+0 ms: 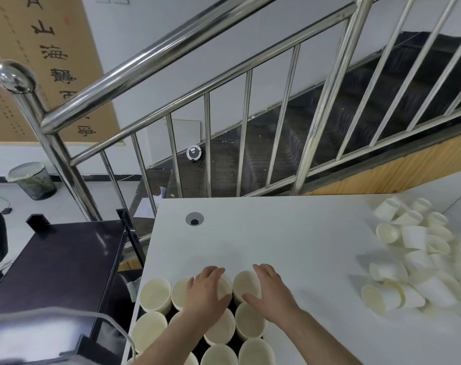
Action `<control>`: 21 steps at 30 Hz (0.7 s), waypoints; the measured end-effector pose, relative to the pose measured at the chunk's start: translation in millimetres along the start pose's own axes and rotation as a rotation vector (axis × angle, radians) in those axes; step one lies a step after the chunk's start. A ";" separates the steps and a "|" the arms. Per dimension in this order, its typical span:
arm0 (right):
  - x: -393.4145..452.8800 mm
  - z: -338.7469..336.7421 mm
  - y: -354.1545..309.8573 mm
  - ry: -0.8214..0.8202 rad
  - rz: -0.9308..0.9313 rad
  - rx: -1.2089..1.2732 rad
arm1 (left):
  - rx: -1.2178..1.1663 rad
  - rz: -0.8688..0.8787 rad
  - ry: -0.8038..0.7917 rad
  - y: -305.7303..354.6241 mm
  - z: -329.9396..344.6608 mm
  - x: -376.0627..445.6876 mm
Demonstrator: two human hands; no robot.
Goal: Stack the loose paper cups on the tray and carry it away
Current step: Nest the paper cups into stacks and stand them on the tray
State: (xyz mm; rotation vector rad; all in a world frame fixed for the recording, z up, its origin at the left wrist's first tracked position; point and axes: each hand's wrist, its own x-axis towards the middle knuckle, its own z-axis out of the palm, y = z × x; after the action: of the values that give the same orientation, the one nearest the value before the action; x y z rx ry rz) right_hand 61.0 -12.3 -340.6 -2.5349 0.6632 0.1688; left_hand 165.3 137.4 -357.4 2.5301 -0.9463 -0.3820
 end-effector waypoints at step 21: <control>-170.6 -145.1 212.0 0.317 0.105 -0.063 | -0.135 0.307 0.056 270.7 79.9 -43.0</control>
State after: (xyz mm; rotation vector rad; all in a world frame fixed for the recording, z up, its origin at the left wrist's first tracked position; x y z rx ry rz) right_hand -192.5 -172.6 -269.0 -2.6135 0.9263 -0.1840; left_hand -48.8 -41.5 -296.8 2.2178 -1.2203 -0.2695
